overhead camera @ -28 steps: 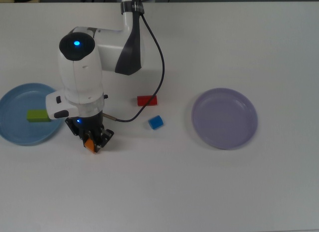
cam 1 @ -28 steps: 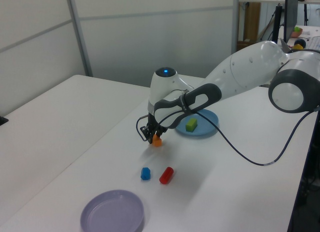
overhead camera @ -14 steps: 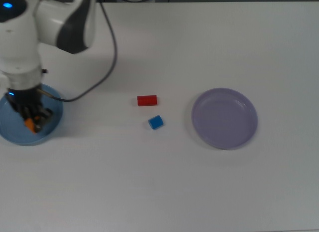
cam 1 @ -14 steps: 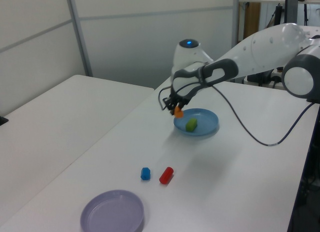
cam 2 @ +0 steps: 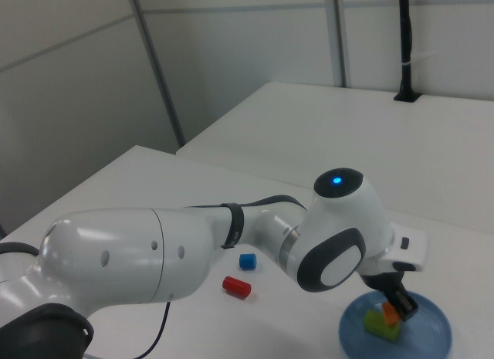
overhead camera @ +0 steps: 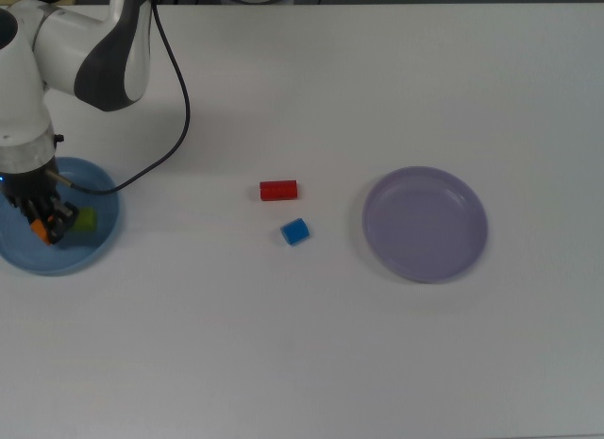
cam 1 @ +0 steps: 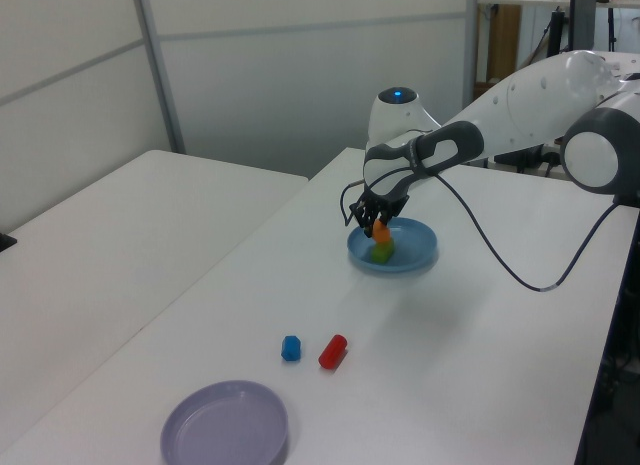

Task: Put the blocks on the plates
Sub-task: 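Carry the orange block onto the blue plate and release it, then move to the blue block and grasp it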

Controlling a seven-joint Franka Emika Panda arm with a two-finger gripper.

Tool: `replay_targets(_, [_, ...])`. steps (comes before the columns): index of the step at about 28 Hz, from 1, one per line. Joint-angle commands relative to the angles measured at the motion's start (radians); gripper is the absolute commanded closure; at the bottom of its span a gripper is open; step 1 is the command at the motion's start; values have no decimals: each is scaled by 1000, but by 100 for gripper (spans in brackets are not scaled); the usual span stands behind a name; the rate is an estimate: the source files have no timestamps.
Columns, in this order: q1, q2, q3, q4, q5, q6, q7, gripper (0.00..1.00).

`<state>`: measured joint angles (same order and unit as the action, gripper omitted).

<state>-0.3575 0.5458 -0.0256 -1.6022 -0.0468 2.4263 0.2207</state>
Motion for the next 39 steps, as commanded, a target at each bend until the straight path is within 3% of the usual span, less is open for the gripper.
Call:
replay_targets(1, [-14,-14,-2,-5,22,-13,-18,41])
replay_targets(3, [-12,-17,-2,-5,21,-18,-18,0])
replay_targets(15, [25,-101,30,-5,19,-147,-23,0])
replay_targets(20, [98,-119,85,-8,5,-176,-44,0])
replay_targets(28, [233,-112,89,-15,4,-231,-101,0])
replay_targets(39, [325,-104,92,-44,10,-314,-444,0])
